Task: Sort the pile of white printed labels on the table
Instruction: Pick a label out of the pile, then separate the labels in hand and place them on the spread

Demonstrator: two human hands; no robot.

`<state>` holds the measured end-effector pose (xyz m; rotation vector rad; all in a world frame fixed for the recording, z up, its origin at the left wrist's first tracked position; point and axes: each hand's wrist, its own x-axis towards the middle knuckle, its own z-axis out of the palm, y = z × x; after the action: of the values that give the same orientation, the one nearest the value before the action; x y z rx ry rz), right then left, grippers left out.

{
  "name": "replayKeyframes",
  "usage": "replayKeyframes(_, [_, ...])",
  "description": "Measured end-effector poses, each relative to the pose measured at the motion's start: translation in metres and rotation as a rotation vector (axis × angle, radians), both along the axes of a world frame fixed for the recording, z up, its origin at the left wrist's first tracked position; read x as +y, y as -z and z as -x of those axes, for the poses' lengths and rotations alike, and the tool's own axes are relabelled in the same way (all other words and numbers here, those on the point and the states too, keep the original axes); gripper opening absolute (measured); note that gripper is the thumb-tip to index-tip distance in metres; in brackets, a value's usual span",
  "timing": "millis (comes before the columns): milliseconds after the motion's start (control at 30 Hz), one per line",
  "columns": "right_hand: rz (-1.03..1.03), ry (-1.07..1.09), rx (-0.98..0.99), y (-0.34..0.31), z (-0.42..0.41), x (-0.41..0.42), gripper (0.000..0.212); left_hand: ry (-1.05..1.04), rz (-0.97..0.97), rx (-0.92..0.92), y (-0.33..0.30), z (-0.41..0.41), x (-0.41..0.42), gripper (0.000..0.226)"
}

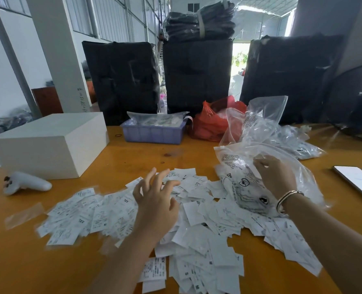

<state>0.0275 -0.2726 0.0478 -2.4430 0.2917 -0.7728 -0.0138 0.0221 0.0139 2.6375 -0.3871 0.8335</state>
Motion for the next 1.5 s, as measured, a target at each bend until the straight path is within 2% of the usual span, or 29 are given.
replayKeyframes(100, [0.003,0.012,-0.074,-0.002,0.000,0.003,0.026,0.023,0.024,0.009,0.000,0.000,-0.001,0.035])
replayKeyframes(200, [-0.087,0.020,-0.197,-0.010,0.001,0.014,0.023,0.058,0.073,-0.021,0.000,0.001,-0.002,0.035])
replayKeyframes(367, [-0.280,-0.173,-0.400,-0.032,0.017,0.060,0.004,0.096,0.155,-0.069,-0.002,0.002,-0.003,0.033])
replayKeyframes(433, [-0.489,-0.369,-0.339,-0.035,0.026,0.082,0.009,0.131,0.197,-0.059,-0.003,0.003,-0.003,0.030])
replayKeyframes(500, [-0.652,-0.557,-0.174,-0.029,0.034,0.104,0.011,0.206,0.310,0.010,-0.007,0.005,-0.003,0.039])
replayKeyframes(567, [-0.663,-0.649,-0.042,-0.017,0.039,0.119,0.009,0.284,0.461,0.139,-0.009,0.007,-0.002,0.052])
replayKeyframes(633, [-0.716,-0.695,0.014,-0.005,0.042,0.129,0.007,0.326,0.531,0.239,-0.008,0.007,-0.002,0.060])
replayKeyframes(733, [-0.811,-0.741,0.039,0.011,0.046,0.136,0.006,0.344,0.447,0.263,-0.005,0.007,-0.004,0.065])
replayKeyframes(833, [-0.794,-0.798,0.071,0.017,0.047,0.140,0.008,0.312,0.399,0.200,-0.002,0.004,-0.004,0.046])
replayKeyframes(900, [-0.820,-0.805,0.070,0.017,0.046,0.141,0.009,0.301,0.431,0.190,0.000,0.001,-0.003,0.031])
replayKeyframes(1033, [-0.826,-0.746,0.081,0.019,0.042,0.140,0.011,0.252,0.508,0.208,0.001,-0.002,-0.001,0.018])
replayKeyframes(1133, [-0.933,-0.720,0.058,0.022,0.037,0.138,0.007,0.180,0.557,0.189,0.002,-0.004,0.000,0.006])
replayKeyframes(1200, [-1.032,-0.686,0.012,0.024,0.034,0.135,0.005,0.151,0.585,0.168,0.002,-0.005,0.001,0.008])
replayKeyframes(1267, [-1.083,-0.652,-0.050,0.026,0.030,0.133,0.017,0.134,0.598,0.157,0.001,-0.005,0.002,0.008])
replayKeyframes(1367, [-0.959,-0.553,-0.130,0.027,0.025,0.127,0.042,0.134,0.636,0.167,0.000,-0.005,0.001,0.009])
replayKeyframes(1500, [-0.724,-0.445,-0.189,0.027,0.024,0.122,0.043,0.110,0.679,0.179,-0.001,-0.005,0.002,0.012])
